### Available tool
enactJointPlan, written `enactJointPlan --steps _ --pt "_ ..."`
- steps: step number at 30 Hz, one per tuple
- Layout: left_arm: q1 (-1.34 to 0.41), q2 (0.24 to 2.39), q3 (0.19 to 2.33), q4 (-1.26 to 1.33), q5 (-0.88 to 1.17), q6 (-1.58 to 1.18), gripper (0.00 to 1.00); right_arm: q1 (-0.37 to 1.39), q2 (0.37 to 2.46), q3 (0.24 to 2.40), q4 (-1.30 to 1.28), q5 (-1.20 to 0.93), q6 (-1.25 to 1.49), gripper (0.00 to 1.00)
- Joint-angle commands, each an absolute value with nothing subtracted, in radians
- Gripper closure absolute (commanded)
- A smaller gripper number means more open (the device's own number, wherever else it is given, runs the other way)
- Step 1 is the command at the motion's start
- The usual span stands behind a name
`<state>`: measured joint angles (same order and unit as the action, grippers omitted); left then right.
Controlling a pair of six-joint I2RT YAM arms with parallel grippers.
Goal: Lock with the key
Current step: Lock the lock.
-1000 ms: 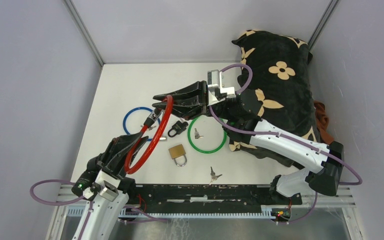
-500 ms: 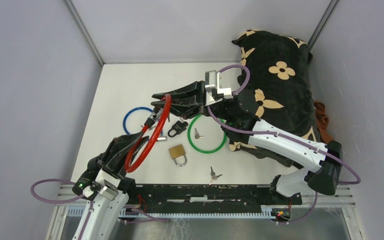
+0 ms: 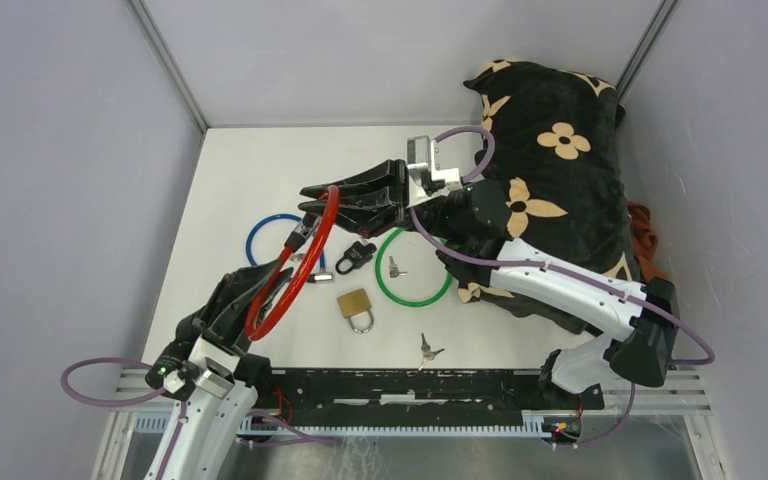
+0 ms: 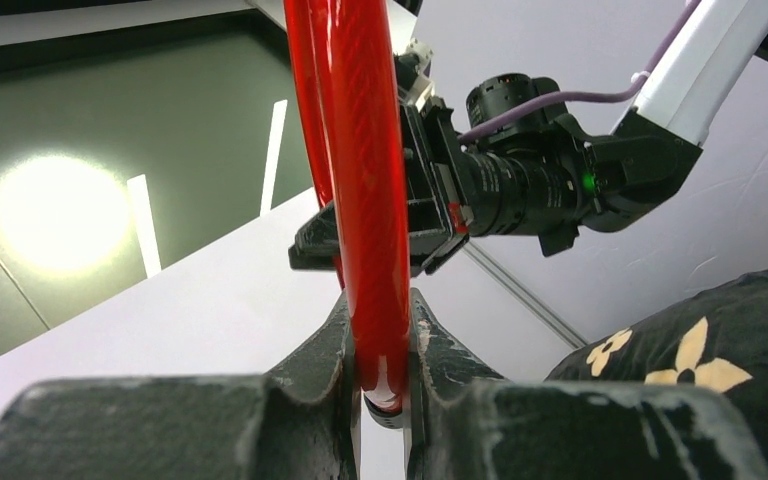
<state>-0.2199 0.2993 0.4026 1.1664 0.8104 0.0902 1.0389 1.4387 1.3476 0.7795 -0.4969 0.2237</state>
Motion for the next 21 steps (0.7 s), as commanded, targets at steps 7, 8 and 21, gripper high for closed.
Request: enactJointPlan --steps 7,8,21 --pt "-0.215 0.289 0.404 1.249 0.761 0.09 0.98 1.04 1.476 1.38 0.86 -0.477 0.283 1.0" --pt "-0.215 0.288 0.404 1.249 0.754 0.094 0.98 1.04 1.474 1.378 0.857 -0.475 0.281 1.0" --pt "-0.214 0.382 0.457 1.36 0.441 -0.14 0.98 1.058 1.588 1.433 0.778 -0.519 0.34 0.95"
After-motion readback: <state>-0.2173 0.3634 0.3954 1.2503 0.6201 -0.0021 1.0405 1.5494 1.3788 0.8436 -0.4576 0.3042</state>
